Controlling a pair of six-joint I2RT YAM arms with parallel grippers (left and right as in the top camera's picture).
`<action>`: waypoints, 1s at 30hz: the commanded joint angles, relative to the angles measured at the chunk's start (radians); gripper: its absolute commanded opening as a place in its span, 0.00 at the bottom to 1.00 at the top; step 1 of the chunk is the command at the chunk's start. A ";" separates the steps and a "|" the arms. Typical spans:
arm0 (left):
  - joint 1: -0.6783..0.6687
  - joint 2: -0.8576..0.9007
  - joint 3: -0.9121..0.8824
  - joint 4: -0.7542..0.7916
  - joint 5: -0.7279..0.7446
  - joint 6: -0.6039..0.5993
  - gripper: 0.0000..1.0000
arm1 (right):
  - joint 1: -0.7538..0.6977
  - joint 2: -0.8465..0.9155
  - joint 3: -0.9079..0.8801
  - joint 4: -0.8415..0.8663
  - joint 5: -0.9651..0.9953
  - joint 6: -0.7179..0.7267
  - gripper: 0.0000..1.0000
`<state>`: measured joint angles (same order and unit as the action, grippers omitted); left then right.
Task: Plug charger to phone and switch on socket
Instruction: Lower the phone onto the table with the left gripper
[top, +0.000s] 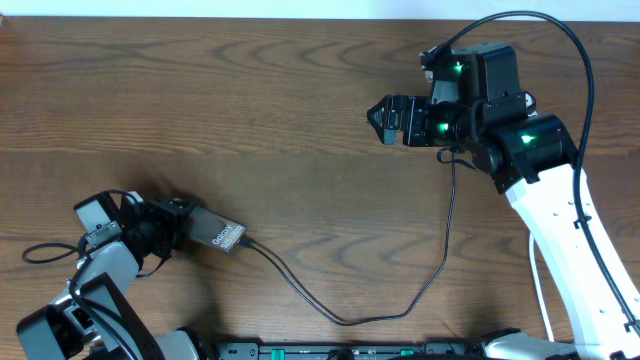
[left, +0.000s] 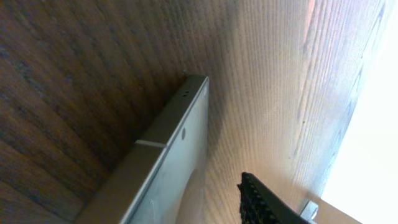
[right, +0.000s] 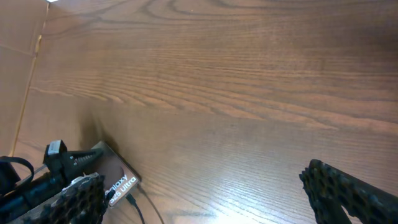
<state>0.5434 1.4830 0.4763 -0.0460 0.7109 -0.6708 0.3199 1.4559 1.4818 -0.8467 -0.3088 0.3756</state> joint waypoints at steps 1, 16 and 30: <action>0.004 0.020 -0.015 -0.030 -0.095 0.016 0.51 | 0.010 -0.003 0.007 -0.002 0.011 -0.002 0.99; 0.004 0.020 -0.015 -0.093 -0.104 0.016 0.75 | 0.012 -0.003 0.007 -0.003 0.011 -0.002 0.99; 0.004 0.020 -0.015 -0.246 -0.239 0.016 0.76 | 0.037 -0.003 0.007 -0.003 0.023 -0.003 0.99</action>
<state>0.5426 1.4502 0.5262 -0.2222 0.6872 -0.6598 0.3511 1.4559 1.4818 -0.8482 -0.2943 0.3756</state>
